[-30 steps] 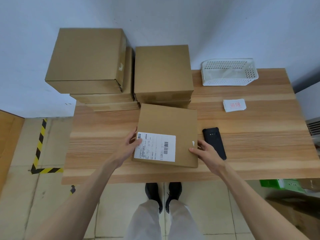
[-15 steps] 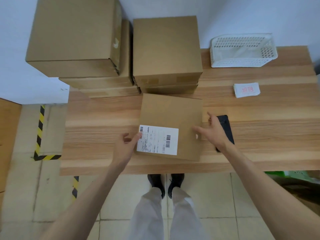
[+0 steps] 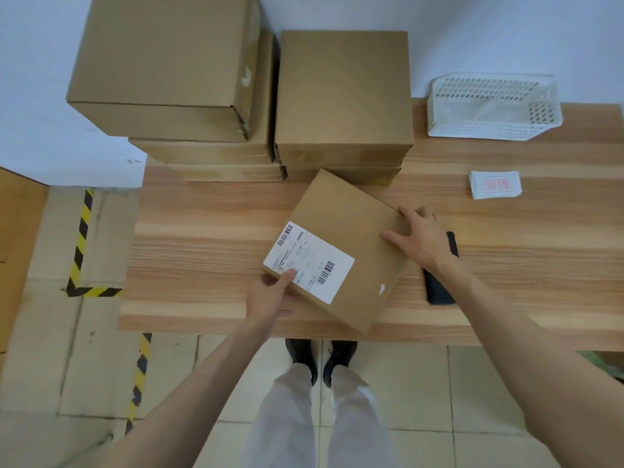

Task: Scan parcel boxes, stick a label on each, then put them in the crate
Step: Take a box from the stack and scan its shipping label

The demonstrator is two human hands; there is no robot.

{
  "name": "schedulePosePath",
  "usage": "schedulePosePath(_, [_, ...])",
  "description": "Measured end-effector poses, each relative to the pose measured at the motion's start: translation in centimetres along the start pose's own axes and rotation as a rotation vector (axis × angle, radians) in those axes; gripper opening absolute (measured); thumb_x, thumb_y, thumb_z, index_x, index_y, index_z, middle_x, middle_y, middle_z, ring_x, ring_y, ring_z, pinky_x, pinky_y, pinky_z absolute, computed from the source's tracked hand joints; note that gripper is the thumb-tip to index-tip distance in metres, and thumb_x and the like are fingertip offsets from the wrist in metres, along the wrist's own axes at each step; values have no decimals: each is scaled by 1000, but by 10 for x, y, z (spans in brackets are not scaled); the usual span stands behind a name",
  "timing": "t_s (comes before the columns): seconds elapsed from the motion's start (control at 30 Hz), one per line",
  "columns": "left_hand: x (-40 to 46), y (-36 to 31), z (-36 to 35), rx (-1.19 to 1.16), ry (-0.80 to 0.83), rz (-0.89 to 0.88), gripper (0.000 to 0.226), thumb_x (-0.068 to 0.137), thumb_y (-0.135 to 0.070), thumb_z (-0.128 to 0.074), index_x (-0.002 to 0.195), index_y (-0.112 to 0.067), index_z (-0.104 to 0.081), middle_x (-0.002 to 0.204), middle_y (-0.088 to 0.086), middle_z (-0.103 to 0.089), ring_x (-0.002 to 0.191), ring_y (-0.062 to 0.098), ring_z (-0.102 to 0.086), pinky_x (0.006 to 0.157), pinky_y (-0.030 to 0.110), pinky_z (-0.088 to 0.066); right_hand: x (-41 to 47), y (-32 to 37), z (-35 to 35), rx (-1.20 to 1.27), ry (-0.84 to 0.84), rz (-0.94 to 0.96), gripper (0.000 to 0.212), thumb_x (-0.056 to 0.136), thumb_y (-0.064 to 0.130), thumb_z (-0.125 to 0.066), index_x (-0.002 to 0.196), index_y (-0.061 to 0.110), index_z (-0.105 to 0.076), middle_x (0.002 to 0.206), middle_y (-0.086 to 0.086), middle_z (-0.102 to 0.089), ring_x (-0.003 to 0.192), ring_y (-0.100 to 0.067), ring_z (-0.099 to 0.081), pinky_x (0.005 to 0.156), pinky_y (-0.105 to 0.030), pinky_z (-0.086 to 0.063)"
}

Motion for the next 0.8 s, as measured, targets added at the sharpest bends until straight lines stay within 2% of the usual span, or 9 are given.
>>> schedulePosePath(0.1, [7,-10,2,-32,-36,-63,29,92,-35,-74,117,-21,-70,109,-2,-74,102,19,-70,74,43,-63,-21,-15,-11,60,29,-66,72,85,62,-67,142,21,-51,131,-11,-49,129,-31,-41,103,-49,-44])
schedulePosePath(0.23, [18,-36,-6,-10,58,-212,31,97,-19,-68,127,-21,-68,114,-8,-74,105,7,-68,78,15,-50,-58,-30,-39,195,1,-202,79,81,70,-66,136,16,-47,129,-5,-51,122,-24,-49,95,-48,-51])
schedulePosePath(0.3, [24,-49,-16,49,154,-289,38,96,-11,-67,134,-16,-64,121,-6,-73,111,7,-68,81,15,-53,-73,-36,-55,263,-10,-274,82,80,75,-62,134,16,-46,128,-3,-51,116,-23,-54,94,-49,-52])
schedulePosePath(0.37, [31,-59,-23,148,164,-355,43,96,-11,-67,139,-15,-60,126,-4,-70,112,9,-66,84,17,-54,-82,-40,-65,340,-21,-313,77,79,76,-61,129,18,-47,123,0,-52,109,-20,-57,92,-48,-53])
schedulePosePath(0.47, [41,-60,-25,220,106,-346,50,96,-24,-70,144,-18,-55,129,-1,-66,115,17,-63,95,35,-55,-80,-46,-63,395,-55,-315,63,86,75,-53,119,21,-55,113,3,-57,102,-16,-58,90,-44,-52])
schedulePosePath(0.53, [43,-55,-23,225,101,-318,47,95,-31,-70,139,-20,-58,125,0,-68,112,19,-65,94,39,-56,-78,-58,-51,341,-166,-317,53,94,66,-49,114,18,-61,112,0,-58,104,-19,-55,90,-44,-50])
schedulePosePath(0.63, [40,-46,-21,158,123,-278,32,96,-35,-69,126,-24,-66,116,-3,-72,104,17,-69,82,33,-58,-73,-81,-32,90,-314,-351,49,99,49,-54,123,7,-57,122,-15,-56,110,-33,-52,95,-47,-45])
schedulePosePath(0.7, [40,-43,-21,141,120,-277,38,95,-37,-69,130,-22,-65,114,-4,-73,104,17,-69,81,31,-57,-67,-95,-31,-85,-245,-420,62,97,53,-55,131,1,-50,128,-21,-52,116,-39,-50,98,-48,-42])
schedulePosePath(0.8, [41,-42,-20,141,112,-274,46,94,-39,-70,135,-20,-62,115,-4,-71,106,17,-68,82,31,-57,-59,-104,-35,-263,-157,-468,80,91,69,-51,129,-2,-45,125,-22,-54,113,-40,-53,91,-48,-46])
Point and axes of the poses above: each hand's wrist, its own x-axis towards the middle knuckle, its own z-axis out of the back of the hand, y = z × x, the point moved 5 cm from there along x, towards the middle knuckle
